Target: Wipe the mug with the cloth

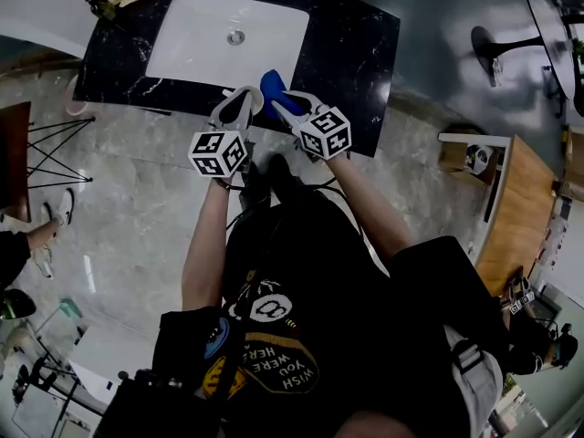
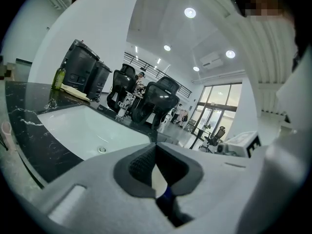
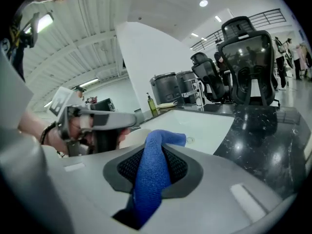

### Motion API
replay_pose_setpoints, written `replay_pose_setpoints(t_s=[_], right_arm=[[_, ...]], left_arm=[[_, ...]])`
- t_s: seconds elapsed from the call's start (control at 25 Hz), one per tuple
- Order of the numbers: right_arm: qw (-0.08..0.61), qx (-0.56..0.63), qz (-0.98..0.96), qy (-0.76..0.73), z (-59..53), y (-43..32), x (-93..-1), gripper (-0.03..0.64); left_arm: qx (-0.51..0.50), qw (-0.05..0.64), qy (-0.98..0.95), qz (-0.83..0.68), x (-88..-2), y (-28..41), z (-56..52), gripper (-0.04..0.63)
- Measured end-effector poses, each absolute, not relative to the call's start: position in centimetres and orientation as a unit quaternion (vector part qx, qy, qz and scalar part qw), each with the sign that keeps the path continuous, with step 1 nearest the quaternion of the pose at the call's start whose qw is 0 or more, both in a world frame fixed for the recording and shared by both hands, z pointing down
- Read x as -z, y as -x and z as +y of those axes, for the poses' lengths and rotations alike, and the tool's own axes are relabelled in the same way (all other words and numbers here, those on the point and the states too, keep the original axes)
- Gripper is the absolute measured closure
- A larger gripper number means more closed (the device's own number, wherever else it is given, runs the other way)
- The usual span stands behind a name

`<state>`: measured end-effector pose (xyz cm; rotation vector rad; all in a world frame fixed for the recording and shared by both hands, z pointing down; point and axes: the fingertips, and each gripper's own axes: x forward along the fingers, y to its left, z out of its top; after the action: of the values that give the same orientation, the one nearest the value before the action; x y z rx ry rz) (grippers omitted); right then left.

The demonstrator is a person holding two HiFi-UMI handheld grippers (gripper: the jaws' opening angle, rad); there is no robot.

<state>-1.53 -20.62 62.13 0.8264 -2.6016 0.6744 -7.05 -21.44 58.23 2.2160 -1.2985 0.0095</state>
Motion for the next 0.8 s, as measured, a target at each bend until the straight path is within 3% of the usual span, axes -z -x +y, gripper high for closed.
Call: replay_pose_setpoints(t_s=[0.2, 0.52, 0.8], right_arm=[[0.189, -0.21, -0.93, -0.237, -16.0, 1.5, -62.3, 0.541], [0.228, -0.183, -0.917, -0.272, -22.4, 2.3, -64.2, 0.543], [0.227, -0.165, -0.94, -0.196, -15.3, 2.1, -63.0, 0.543]], left_arm=[[-0.001, 0.288, -0.829, -0.48, -58.2, 6.8, -21.4, 0.591], [0.001, 0.294, -0.827, -0.479, -58.2, 6.8, -21.4, 0.591], [0.0, 0.28, -0.828, -0.486, -58.1, 6.7, -21.3, 0.591]])
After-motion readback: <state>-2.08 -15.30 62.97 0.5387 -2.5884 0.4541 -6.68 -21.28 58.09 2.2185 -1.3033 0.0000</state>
